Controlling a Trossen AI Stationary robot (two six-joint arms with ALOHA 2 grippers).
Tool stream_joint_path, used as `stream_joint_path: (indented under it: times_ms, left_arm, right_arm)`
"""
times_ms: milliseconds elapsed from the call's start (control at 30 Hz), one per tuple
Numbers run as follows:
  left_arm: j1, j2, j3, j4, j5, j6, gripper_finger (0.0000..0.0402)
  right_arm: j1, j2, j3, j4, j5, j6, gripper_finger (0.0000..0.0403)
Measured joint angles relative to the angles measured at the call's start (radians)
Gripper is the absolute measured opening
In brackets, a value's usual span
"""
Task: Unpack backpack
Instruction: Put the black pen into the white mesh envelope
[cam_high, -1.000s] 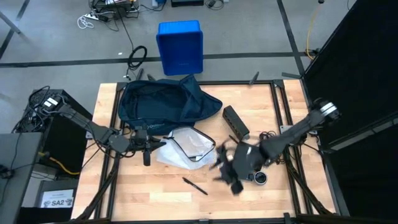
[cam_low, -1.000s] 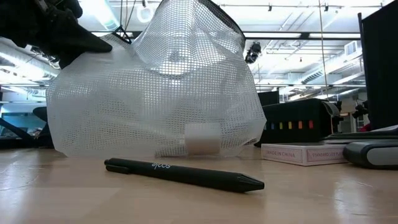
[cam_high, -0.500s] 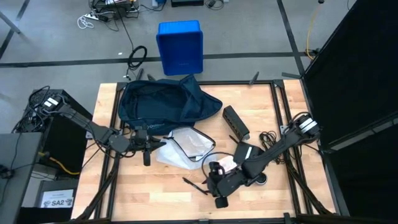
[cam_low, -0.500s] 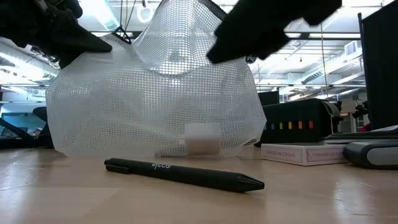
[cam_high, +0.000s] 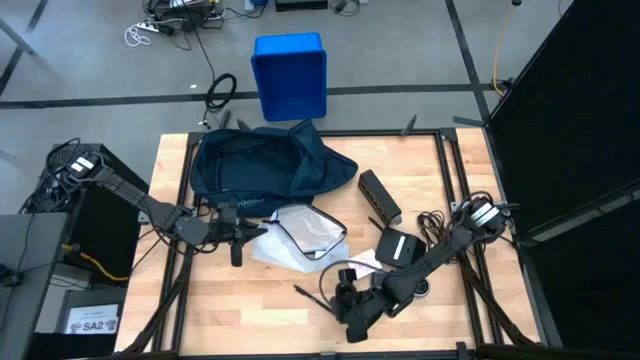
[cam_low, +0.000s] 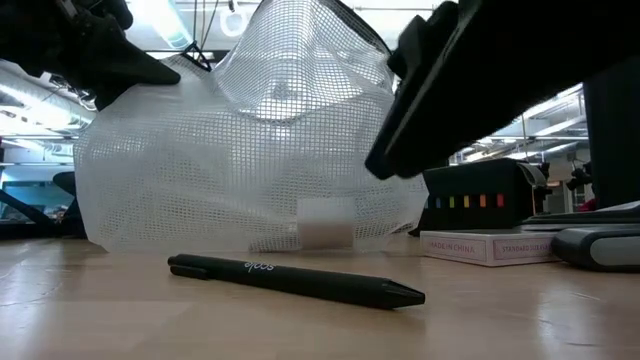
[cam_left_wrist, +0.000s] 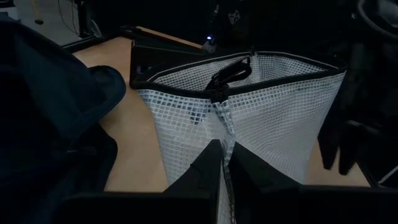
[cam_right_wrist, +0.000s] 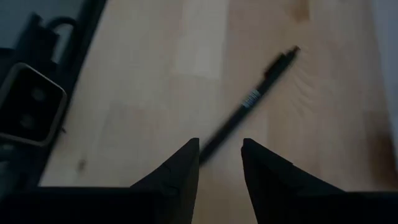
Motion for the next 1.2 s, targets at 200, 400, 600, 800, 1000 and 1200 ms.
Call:
stream_joint_path:
  times_ms: [200,400,600,800,1000,1200]
  left_arm:
    - [0.0,0.0,0.0,0.0,0.0,0.0,0.0]
    - [0.0,0.0,0.0,0.0,0.0,0.0,0.0]
    - [0.0,0.0,0.0,0.0,0.0,0.0,0.0]
    - [0.0,0.006,0.0,0.016,0.0,0.0,0.0]
    - [0.0,0.006,0.0,0.026,0.0,0.0,0.0]
    - [0.0,0.006,0.0,0.027,0.0,0.0,0.0]
  right_arm:
    - [-0.007,0.056,0.046,-0.011,-0.001,0.096,0.0112]
    - [-0.04,0.053,0.036,0.021,-0.004,0.191,0.0148]
    - [-0.039,0.106,0.038,0.082,-0.008,0.157,0.0176]
    - [-0.044,0.169,0.045,0.091,-0.017,0.235,0.0166]
    - [-0.046,0.176,0.047,0.047,-0.036,0.255,0.0075]
    - [-0.046,0.176,0.045,0.052,-0.065,0.221,0.0014]
